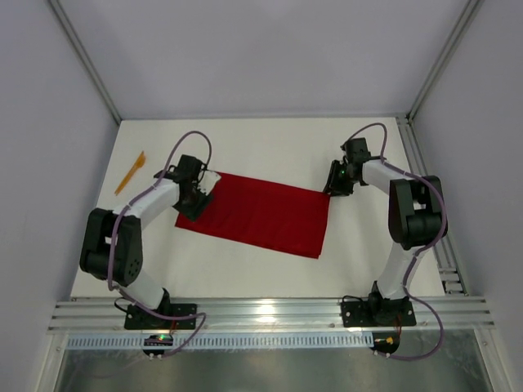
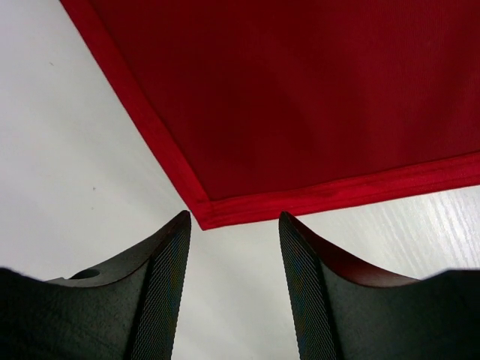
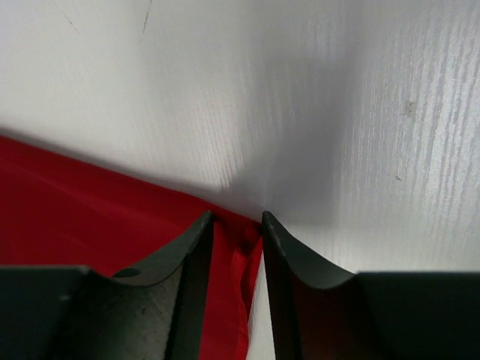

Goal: Fold the napkin into a case and place the utensils inside
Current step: Rotate the rectangle-folded napkin.

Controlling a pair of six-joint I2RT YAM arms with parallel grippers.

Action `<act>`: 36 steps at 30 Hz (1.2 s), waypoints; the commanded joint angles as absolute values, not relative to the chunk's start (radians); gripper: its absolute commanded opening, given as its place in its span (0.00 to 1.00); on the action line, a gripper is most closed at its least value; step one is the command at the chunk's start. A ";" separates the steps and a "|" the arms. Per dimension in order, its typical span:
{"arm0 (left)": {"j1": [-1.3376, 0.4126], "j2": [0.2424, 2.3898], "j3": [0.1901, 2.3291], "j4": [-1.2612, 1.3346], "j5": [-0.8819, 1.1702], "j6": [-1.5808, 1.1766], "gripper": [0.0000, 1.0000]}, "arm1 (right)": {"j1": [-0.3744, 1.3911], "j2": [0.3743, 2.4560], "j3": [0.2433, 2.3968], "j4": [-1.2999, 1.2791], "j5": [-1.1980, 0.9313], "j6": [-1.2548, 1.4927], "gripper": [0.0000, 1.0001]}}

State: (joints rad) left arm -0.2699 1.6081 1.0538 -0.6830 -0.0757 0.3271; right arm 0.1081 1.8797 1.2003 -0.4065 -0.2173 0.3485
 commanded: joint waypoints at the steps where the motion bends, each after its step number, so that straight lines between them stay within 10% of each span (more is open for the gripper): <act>1: -0.275 1.608 1.005 -0.649 -0.101 0.347 0.53 | 0.109 1.845 1.160 -0.397 -0.261 0.331 0.35; 7: -0.275 1.695 0.983 -0.526 -0.222 0.365 0.50 | 0.109 1.800 1.056 -0.385 -0.275 0.339 0.21; 23: -0.276 2.016 1.346 -0.273 -0.310 0.472 0.48 | 0.386 1.468 0.594 -0.253 -0.363 0.576 0.22; 36: -0.273 1.938 1.362 -0.229 -0.290 0.546 0.52 | 0.502 1.272 0.704 -0.509 -0.295 0.500 0.51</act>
State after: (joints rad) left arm -0.2771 2.0644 1.4052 -0.2718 -0.3080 0.5079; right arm 0.5037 1.3254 0.6174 -0.3927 -0.3481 0.5613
